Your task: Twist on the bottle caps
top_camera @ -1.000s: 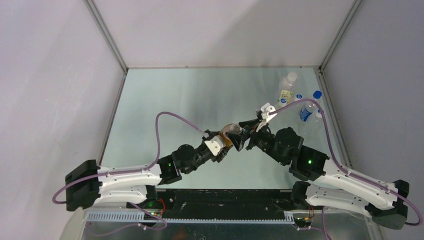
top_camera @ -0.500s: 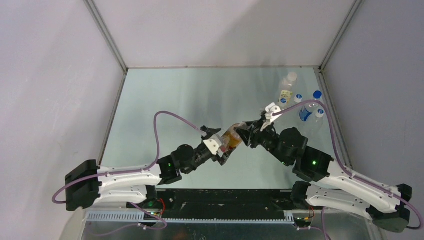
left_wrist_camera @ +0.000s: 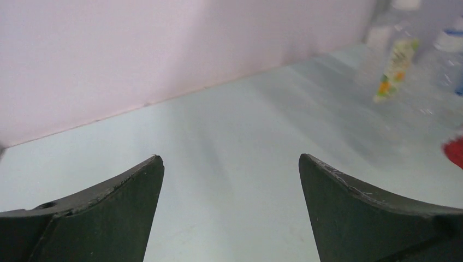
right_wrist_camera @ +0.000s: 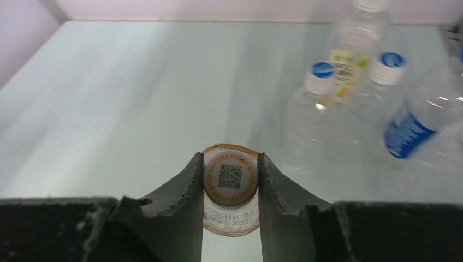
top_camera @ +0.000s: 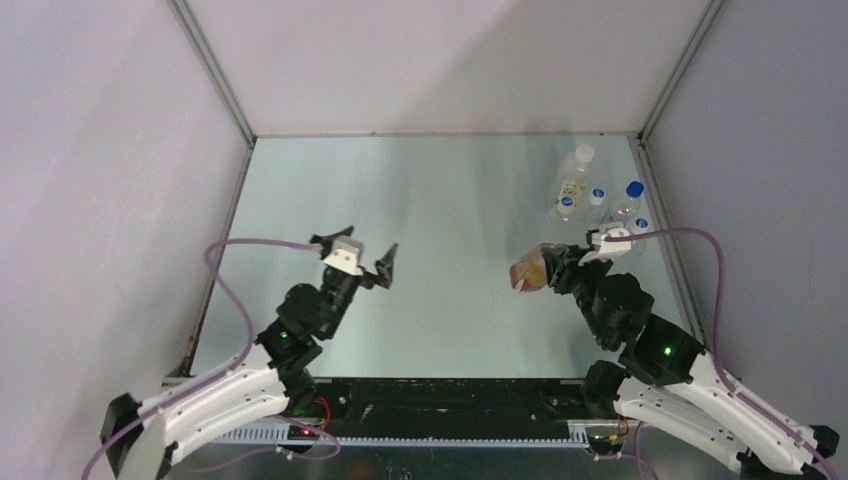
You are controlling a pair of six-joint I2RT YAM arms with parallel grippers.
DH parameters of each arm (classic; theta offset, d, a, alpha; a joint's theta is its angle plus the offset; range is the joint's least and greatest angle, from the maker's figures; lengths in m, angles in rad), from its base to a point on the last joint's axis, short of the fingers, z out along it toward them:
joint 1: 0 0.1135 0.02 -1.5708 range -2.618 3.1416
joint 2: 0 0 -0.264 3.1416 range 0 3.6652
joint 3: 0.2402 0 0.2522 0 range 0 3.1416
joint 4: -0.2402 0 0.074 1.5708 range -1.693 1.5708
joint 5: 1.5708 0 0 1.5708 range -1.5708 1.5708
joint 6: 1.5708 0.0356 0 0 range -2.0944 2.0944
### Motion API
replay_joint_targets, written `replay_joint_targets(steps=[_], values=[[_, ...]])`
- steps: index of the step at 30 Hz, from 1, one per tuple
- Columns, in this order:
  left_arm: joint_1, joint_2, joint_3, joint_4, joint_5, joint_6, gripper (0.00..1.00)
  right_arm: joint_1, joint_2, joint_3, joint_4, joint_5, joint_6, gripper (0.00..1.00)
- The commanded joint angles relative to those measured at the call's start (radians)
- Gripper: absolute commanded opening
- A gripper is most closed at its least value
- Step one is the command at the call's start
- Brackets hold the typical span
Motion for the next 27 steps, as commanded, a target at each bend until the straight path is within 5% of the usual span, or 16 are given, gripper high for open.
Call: replay_joint_targets(steps=[1, 15, 23, 27], values=[[0.132, -0.138, 0.011, -0.120, -0.035, 0.017, 1.00, -0.073, -0.073, -0.065, -0.007, 0.160, -0.021, 0.00], [0.274, -0.212, -0.038, -0.071, -0.023, 0.116, 1.00, -0.524, -0.086, -0.233, 0.135, -0.058, -0.046, 0.00], [0.278, -0.231, -0.046, -0.068, -0.016, 0.124, 1.00, -0.587, 0.027, -0.290, 0.272, -0.116, -0.115, 0.00], [0.278, -0.235, -0.048, -0.066, -0.016, 0.126, 1.00, -0.589, 0.059, -0.290, 0.269, -0.121, -0.117, 0.10]])
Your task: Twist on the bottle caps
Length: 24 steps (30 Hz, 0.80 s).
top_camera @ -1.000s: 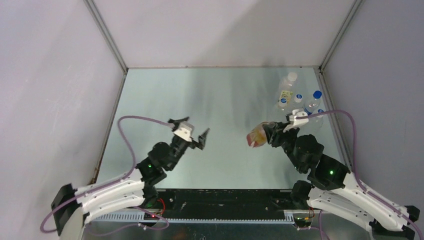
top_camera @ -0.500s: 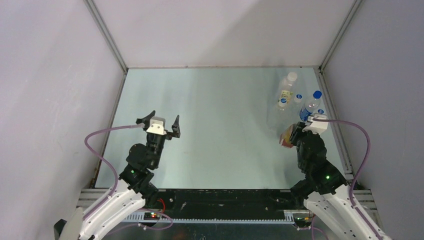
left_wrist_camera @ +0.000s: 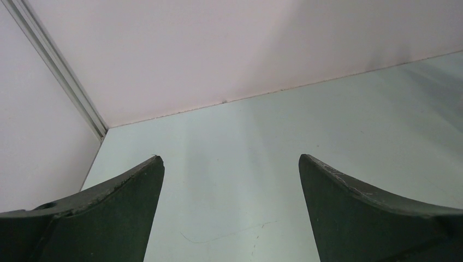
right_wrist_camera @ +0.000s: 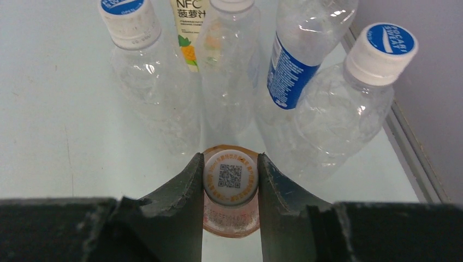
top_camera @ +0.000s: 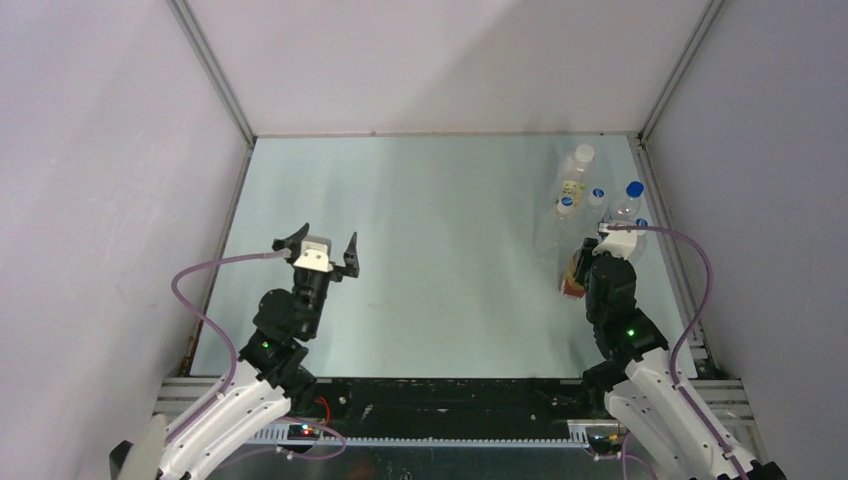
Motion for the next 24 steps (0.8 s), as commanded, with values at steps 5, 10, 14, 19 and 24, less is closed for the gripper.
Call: replay_joint_targets(steps=[5, 10, 14, 19, 24], values=[[0.012, -0.009, -0.003, 0.037, 0.001, 0.023, 1.00, -0.007, 0.026, 0.001, 0.060, -0.040, -0.002, 0.33], [0.012, -0.012, -0.003, 0.034, 0.005, 0.025, 1.00, -0.007, 0.018, 0.001, 0.041, -0.052, 0.001, 0.51], [0.012, -0.013, -0.001, 0.032, 0.008, 0.027, 1.00, -0.007, 0.006, 0.003, 0.042, -0.065, 0.007, 0.64], [0.012, -0.017, 0.014, 0.020, 0.016, 0.018, 1.00, -0.007, -0.046, 0.040, 0.002, -0.080, 0.023, 0.72], [0.012, -0.031, 0.107, -0.111, 0.032, 0.040, 1.00, -0.007, -0.127, 0.140, -0.098, -0.119, 0.026, 0.93]])
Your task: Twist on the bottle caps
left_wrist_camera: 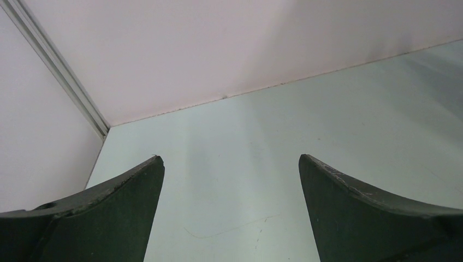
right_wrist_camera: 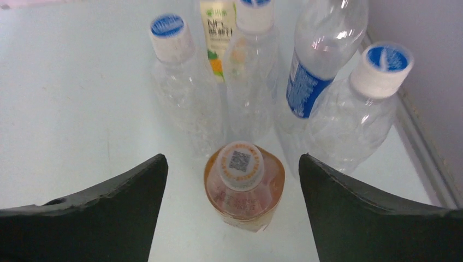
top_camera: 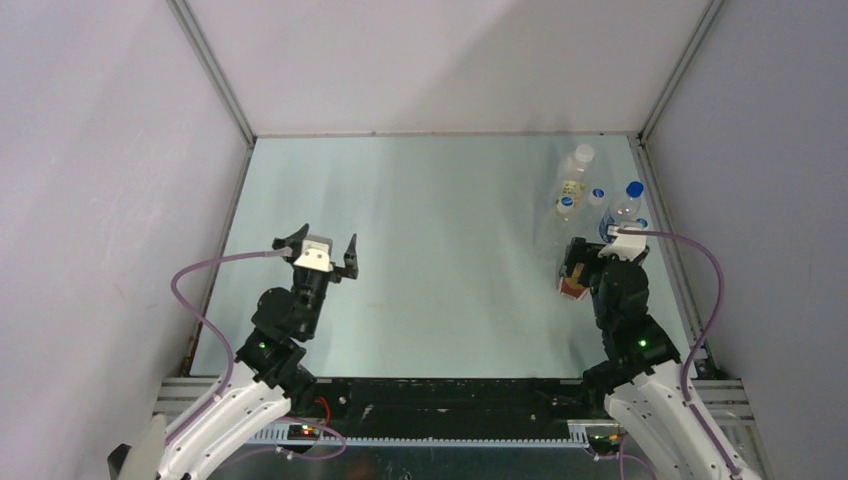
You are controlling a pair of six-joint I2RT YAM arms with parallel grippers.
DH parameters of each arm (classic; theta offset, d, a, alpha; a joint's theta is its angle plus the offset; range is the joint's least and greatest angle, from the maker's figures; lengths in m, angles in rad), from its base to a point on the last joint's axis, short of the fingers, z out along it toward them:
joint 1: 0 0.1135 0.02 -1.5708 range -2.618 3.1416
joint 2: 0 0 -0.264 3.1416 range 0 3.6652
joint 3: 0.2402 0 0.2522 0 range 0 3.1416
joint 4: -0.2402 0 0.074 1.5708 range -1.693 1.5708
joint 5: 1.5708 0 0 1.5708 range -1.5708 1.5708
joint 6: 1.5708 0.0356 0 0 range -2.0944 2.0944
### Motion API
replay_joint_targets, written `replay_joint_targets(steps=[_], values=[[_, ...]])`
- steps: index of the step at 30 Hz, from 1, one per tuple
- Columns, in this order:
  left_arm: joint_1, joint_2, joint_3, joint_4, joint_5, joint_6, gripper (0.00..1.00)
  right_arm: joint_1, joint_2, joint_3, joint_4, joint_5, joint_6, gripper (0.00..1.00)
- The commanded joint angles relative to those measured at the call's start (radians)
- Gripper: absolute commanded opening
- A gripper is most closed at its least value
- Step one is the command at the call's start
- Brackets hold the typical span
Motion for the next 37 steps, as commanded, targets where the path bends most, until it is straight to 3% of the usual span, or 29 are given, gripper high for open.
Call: replay_joint_targets(steps=[1, 10, 14, 22, 27, 37], values=[[0.011, -0.025, 0.135, -0.120, 0.022, 0.050, 1.00, -0.004, -0.090, 0.143, -0.073, -0.036, 0.006, 0.96], [0.011, -0.153, 0.365, -0.293, 0.000, 0.117, 1.00, -0.004, -0.342, 0.261, -0.085, -0.140, -0.075, 0.99], [0.011, -0.240, 0.370, -0.248, -0.029, 0.128, 1.00, -0.003, -0.413, 0.293, -0.134, -0.181, -0.080, 0.99], [0.011, -0.438, 0.315, -0.309, 0.069, 0.137, 1.00, -0.004, -0.587, 0.299, -0.171, -0.124, -0.061, 0.99], [0.011, -0.537, 0.264, -0.361, 0.177, 0.134, 1.00, -0.003, -0.590, 0.326, -0.245, -0.107, -0.016, 0.99], [0.011, -0.501, 0.305, -0.436, 0.085, 0.014, 1.00, -0.004, -0.592, 0.348, -0.348, -0.067, 0.043, 0.99]])
